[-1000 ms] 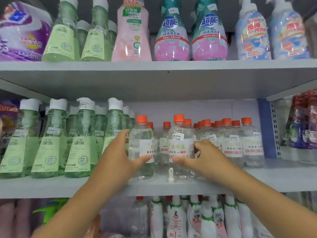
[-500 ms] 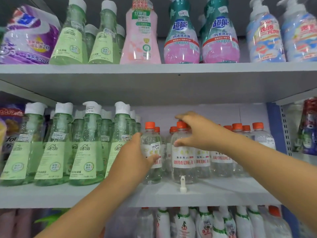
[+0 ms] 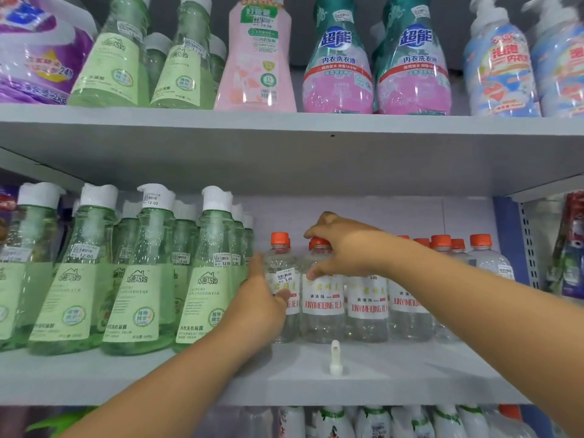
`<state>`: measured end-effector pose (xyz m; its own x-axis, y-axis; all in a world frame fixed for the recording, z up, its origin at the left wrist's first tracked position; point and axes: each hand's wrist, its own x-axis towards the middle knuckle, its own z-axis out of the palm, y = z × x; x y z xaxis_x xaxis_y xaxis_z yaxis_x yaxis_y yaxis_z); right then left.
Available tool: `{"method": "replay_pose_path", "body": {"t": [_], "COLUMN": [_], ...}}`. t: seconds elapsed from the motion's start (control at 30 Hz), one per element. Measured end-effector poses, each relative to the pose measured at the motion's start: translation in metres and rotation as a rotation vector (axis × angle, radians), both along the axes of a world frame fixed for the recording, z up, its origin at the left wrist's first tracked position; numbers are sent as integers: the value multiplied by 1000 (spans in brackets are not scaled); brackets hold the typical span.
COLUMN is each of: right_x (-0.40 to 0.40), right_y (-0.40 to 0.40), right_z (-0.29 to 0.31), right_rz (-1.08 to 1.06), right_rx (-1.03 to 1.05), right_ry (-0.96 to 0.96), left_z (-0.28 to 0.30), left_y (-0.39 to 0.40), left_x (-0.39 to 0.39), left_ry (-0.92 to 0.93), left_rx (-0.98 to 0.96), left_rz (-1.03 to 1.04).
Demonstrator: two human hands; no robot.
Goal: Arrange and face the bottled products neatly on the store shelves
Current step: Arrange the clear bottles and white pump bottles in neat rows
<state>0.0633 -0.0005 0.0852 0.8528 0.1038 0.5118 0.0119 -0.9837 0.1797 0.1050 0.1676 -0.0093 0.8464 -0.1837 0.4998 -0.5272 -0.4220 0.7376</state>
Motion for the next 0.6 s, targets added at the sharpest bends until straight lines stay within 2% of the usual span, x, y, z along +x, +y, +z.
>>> {"method": "replay_pose_path", "body": {"t": [0.2,0.33,0.47,0.6], "right_x": [8,2,-33,-81], "right_y": [-5,-7,-34,-104], "right_z": [-8,-16,-34,-48], "right_rz": [44,53,135,59], "right_rx": [39,18,87,238], "right_ry": [-31,-61,-297,-574], "left_z": [5,-3,-6,-7], "left_y": [-4,0,3,2], "left_x": [6,5,8,8], "left_ry": [98,59,53,50], "left_rx": [23,24,5,38], "left_rz": [-3,-47,-44,-51]}}
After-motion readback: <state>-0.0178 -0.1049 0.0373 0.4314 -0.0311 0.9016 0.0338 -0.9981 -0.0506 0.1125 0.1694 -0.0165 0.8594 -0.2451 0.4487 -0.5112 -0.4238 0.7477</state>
